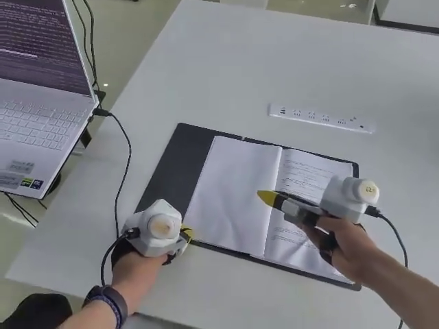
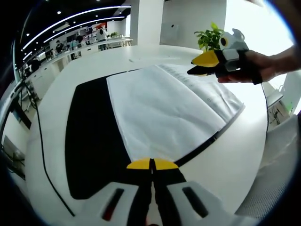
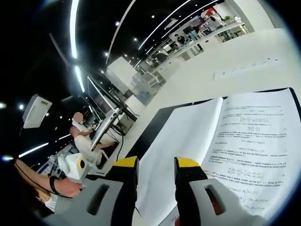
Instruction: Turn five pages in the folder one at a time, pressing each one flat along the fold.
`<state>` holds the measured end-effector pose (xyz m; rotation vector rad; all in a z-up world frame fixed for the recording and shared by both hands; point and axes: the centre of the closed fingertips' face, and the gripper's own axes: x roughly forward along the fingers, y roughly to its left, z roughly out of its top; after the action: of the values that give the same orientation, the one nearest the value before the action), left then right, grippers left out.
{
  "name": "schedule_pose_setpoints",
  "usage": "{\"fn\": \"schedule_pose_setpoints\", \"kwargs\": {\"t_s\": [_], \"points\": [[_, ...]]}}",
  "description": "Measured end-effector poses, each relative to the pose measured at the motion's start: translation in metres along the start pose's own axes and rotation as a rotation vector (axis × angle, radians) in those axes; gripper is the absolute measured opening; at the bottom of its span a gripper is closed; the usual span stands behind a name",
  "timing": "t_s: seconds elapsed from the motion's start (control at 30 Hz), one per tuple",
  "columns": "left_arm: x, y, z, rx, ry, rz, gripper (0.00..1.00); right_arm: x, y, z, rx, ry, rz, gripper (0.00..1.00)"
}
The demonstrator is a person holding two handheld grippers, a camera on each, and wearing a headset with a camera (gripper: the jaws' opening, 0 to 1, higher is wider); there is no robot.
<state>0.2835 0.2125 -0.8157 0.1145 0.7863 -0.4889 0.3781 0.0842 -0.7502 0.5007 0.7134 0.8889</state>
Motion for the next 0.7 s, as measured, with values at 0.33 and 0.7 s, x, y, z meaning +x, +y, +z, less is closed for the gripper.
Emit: {"fn": "schedule_pose_setpoints", "kwargs": {"t_s": [0.33,0.7], "points": [[0.002,0.002,0.0,-0.044,-0.006,-0.009,0.0,0.019,-0.025,-0.002,0.015,0.011,-0.043,0.21],[0.005,0.004,-0.002,-0.048,-0.003,-0.011,0.0,0.024,-0.032,0.003,0.054,-0.007,-0.078,0.12]]}}
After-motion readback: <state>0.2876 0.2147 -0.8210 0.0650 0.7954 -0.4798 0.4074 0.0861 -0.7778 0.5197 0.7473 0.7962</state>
